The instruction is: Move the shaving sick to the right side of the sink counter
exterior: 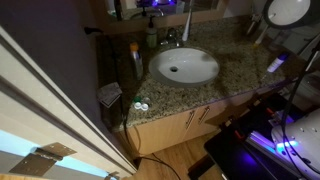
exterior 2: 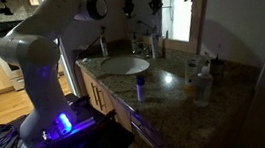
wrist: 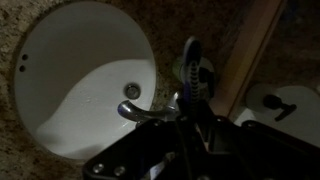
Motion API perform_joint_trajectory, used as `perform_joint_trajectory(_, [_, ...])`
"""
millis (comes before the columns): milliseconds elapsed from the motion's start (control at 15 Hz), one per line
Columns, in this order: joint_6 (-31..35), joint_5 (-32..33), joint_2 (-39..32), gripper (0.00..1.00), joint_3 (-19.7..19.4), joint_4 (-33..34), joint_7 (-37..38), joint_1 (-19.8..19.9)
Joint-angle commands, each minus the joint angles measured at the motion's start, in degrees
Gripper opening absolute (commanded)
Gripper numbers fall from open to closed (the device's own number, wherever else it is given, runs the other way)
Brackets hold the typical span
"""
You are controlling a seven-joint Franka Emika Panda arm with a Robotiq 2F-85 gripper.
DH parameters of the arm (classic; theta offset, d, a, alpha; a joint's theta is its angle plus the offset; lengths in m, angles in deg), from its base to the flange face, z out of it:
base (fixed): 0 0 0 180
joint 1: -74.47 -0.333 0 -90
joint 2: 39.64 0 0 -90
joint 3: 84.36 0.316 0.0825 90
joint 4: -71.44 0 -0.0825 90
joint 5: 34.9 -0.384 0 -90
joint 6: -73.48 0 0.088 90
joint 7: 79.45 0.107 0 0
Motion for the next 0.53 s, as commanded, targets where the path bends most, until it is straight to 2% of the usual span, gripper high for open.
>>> perform_joint_trajectory(0, [0.5, 0.2, 0.8, 0.04, 0.4, -1.4, 0.0, 0.1])
perform_joint_trajectory(133, [2.7, 3.5, -0.3, 0.04, -2.3, -1.3, 4.4, -1.3])
perform_joint_trajectory(267, [2.9, 6.1, 0.1, 0.04, -4.4, -1.1, 7.4, -0.1])
perform_joint_trajectory(467, [-0.3, 9.0, 2.0, 0.04, -7.0, -1.3, 12.0, 2.2])
